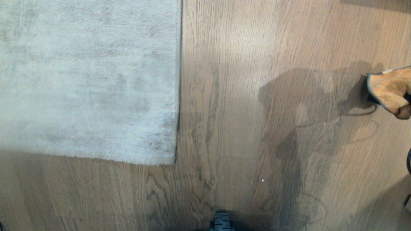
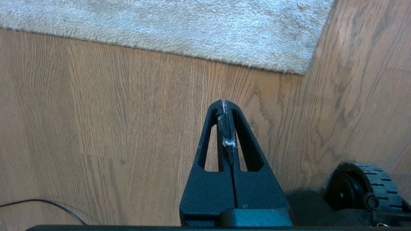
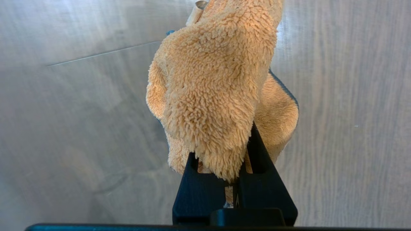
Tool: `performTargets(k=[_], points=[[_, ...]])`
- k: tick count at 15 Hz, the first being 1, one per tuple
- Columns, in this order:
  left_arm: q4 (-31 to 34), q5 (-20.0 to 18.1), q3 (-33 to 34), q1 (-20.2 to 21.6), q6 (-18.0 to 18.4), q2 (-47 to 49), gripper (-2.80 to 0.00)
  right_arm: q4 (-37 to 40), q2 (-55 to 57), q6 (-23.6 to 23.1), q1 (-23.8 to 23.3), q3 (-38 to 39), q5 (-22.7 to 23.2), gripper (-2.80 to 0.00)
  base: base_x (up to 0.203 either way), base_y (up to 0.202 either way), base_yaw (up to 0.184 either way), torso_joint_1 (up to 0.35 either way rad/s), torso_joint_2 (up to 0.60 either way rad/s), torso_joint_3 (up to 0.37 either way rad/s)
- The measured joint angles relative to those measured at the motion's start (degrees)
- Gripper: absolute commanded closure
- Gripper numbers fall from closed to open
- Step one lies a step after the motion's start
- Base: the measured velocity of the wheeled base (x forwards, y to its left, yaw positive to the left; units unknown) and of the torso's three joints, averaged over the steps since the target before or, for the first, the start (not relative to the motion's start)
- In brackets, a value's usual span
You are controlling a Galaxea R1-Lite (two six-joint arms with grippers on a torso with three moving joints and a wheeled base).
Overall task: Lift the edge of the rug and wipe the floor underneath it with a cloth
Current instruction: Lift up the carpet
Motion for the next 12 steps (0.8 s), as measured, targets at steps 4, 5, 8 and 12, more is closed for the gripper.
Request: performTargets(k=[4,5,8,12], points=[[0.0,0.0,0.0,0.0,0.0,0.0,0.00,3.7,-7.0,-0.5,1.9,2.6,1.1,0.00,0.000,0.000,0.000,0.000,0.00,0.000],[0.0,0.0,0.0,0.0,0.0,0.0,0.00,5.7,-9.2,-1.4,2.6,3.4,1.1,0.00,0.000,0.000,0.000,0.000,0.00,0.000],[0.0,0.0,0.0,0.0,0.0,0.0,0.00,9.0,-15.3,-4.4,4.9,7.1,1.0,0.00,0.000,0.000,0.000,0.000,0.00,0.000],[0.0,0.0,0.0,0.0,0.0,0.0,0.00,11.8,-22.6,-9.9,9.3,14.2,0.6,0.00,0.000,0.000,0.000,0.000,0.00,0.000]])
